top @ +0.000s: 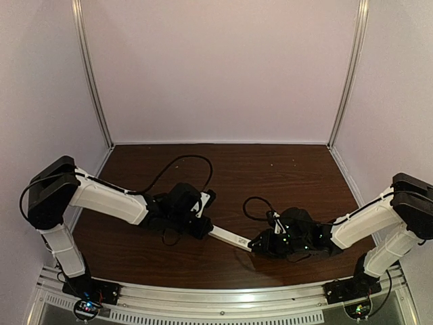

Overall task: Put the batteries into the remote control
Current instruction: Press the battery cover onto the remote control.

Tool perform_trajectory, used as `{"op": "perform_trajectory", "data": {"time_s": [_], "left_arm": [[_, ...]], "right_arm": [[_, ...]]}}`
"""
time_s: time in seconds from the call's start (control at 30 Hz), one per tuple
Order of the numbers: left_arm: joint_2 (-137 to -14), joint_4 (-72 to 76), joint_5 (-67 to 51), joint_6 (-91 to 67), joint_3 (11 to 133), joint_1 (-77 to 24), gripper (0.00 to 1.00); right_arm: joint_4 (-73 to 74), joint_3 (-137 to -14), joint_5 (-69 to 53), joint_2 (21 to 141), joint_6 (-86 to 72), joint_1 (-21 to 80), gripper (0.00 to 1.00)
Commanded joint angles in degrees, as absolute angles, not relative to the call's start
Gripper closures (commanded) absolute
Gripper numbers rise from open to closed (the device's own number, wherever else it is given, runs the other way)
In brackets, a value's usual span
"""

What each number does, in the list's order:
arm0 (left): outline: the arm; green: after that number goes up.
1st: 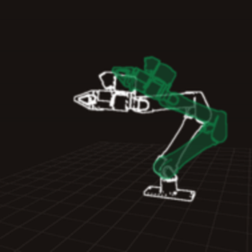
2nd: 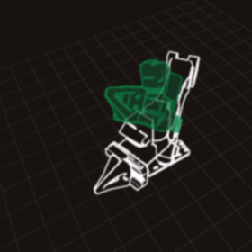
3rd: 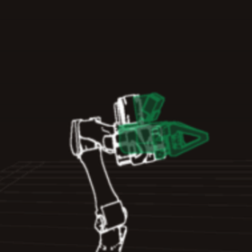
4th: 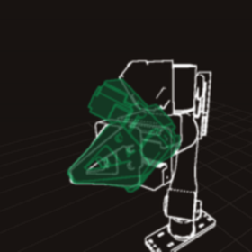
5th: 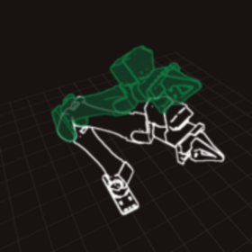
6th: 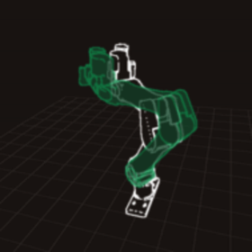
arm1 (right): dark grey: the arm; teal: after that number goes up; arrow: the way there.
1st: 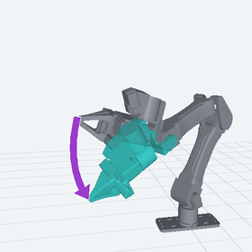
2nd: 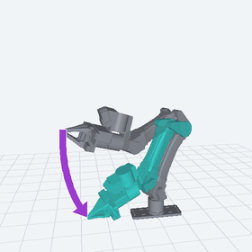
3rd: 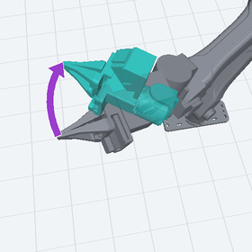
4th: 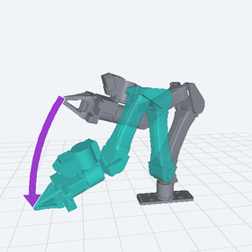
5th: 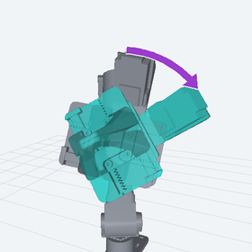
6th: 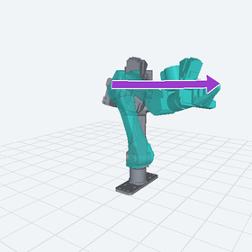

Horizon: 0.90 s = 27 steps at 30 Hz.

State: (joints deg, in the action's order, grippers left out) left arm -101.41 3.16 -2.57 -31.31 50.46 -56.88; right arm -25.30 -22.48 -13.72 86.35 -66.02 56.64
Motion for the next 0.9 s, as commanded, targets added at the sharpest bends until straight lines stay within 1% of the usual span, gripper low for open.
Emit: {"op": "perform_trajectory", "data": {"time_s": [0.0,0.27,0.87], "left_arm": [[-104.7,2.3,-6.5,-30.1,50.9,-58.3,0.91],[-106.3,2.0,-8.3,-29.5,51.4,-60.1,0.95],[-107.8,2.0,-14.7,-26.7,52.6,-64.4,0.95]], "right_arm": [[-24.7,-23.6,-13.1,87.8,-65.0,56.9,0.73],[-25.1,-24.1,-13.0,88.5,-64.4,56.6,0.74],[-24.8,-25.4,-14.4,88.5,-62.4,54.8,0.74]]}}
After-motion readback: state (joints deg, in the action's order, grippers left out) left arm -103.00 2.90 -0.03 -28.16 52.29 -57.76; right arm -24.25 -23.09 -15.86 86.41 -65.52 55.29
